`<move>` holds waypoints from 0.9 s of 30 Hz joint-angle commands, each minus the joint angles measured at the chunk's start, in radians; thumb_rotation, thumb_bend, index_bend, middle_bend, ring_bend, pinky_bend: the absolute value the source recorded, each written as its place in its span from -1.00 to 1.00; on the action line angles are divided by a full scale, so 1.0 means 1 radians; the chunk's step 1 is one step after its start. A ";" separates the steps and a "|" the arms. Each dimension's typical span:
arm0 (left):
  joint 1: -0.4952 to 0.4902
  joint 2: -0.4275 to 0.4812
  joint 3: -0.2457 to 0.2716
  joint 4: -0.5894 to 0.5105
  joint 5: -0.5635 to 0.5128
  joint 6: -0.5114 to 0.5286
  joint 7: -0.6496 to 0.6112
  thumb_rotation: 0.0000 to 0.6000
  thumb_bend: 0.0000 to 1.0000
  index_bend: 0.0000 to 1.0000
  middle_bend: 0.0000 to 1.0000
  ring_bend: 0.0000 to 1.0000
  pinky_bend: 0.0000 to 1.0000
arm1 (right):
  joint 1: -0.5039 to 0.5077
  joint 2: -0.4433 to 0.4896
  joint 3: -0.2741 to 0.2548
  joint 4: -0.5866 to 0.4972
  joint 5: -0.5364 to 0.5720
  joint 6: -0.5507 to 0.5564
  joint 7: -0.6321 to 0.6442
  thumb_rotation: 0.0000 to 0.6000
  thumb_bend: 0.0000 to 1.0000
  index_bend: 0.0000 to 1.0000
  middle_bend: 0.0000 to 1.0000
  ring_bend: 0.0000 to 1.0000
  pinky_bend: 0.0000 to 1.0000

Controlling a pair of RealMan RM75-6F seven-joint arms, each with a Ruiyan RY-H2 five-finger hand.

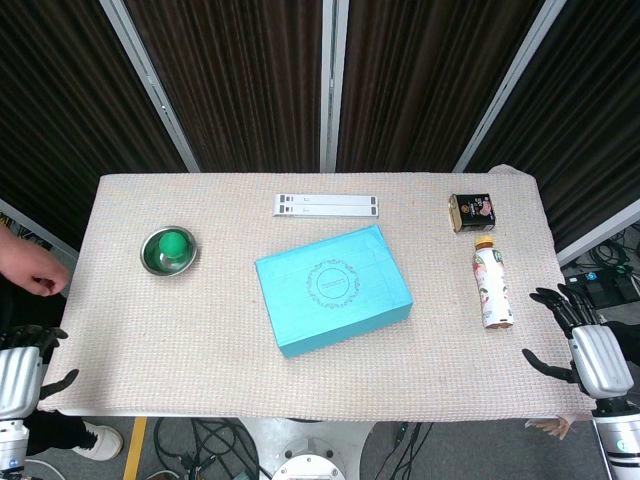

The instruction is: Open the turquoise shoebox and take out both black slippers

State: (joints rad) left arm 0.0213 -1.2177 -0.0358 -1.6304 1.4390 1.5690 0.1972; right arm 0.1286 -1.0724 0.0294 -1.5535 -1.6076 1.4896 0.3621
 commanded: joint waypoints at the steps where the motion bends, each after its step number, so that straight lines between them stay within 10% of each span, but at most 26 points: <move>1: -0.005 -0.004 -0.004 0.000 -0.006 -0.010 -0.009 1.00 -1.00 -0.18 -0.10 -0.45 -0.56 | 0.012 -0.001 0.009 0.001 0.000 -0.009 -0.007 1.00 -0.80 -0.67 -0.73 -1.00 -0.88; 13: -0.028 -0.004 -0.020 0.000 -0.016 -0.036 -0.006 1.00 -1.00 -0.18 -0.10 -0.45 -0.56 | 0.130 -0.027 0.058 0.056 0.021 -0.148 -0.098 1.00 -0.80 -0.69 -0.73 -1.00 -0.89; 27: 0.007 0.017 -0.008 -0.014 -0.006 0.014 -0.023 1.00 -1.00 -0.18 -0.10 -0.45 -0.56 | 0.426 -0.300 0.125 0.301 0.033 -0.429 -0.169 1.00 -1.00 -0.81 -0.81 -1.00 -1.00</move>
State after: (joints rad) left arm 0.0257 -1.2025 -0.0441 -1.6444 1.4344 1.5809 0.1760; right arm 0.5185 -1.3199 0.1406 -1.3044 -1.5711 1.0875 0.2097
